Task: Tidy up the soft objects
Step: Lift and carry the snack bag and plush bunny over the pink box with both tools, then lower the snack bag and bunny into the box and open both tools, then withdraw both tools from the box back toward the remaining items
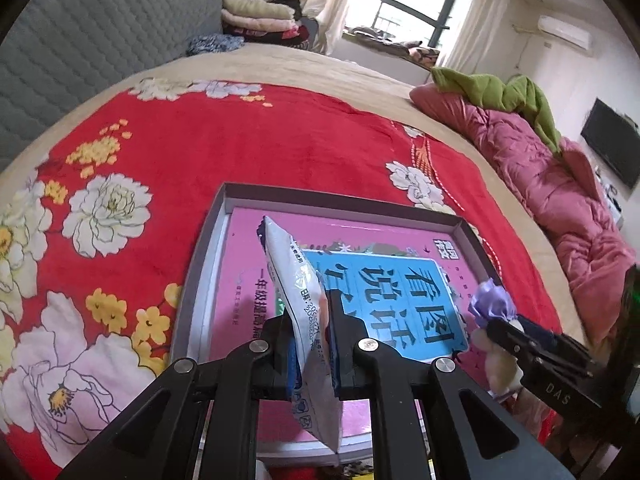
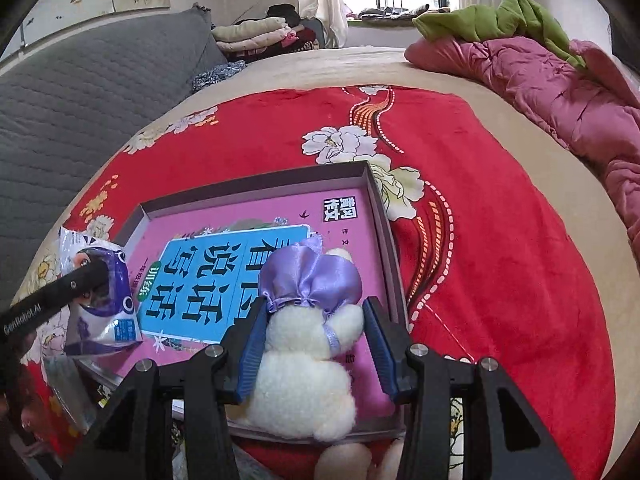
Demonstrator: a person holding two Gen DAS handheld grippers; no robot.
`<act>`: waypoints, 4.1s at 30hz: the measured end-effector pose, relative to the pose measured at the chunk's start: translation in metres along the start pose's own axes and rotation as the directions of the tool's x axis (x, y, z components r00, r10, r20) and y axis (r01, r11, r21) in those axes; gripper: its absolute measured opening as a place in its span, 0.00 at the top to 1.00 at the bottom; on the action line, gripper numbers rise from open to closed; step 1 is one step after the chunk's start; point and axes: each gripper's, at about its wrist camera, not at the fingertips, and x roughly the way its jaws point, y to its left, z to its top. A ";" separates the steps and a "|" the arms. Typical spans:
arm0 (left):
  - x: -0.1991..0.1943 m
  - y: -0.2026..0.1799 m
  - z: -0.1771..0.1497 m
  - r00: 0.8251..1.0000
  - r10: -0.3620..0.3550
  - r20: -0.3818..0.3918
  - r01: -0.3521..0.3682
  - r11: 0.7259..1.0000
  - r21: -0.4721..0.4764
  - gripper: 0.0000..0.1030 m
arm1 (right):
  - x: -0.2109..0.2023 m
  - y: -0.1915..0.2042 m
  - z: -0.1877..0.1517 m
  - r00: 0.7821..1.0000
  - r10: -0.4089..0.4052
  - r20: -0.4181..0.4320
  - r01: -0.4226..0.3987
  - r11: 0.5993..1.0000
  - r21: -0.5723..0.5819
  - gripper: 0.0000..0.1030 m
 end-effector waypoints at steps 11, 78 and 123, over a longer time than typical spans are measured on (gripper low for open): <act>0.015 0.041 -0.001 0.999 -0.011 -0.051 0.006 0.995 -0.096 0.87 | 0.010 0.015 -0.005 0.995 -0.085 -0.054 0.080 0.992 -0.099 0.53; -0.068 0.021 -0.021 0.994 0.105 -0.019 -0.105 0.994 0.022 0.28 | -0.095 -0.024 0.003 0.985 -0.052 0.164 0.052 0.999 0.007 0.33; -0.170 0.000 -0.056 0.995 0.101 0.009 -0.101 0.994 0.043 0.27 | -0.173 0.003 -0.038 0.974 0.070 0.217 -0.049 0.994 -0.101 0.33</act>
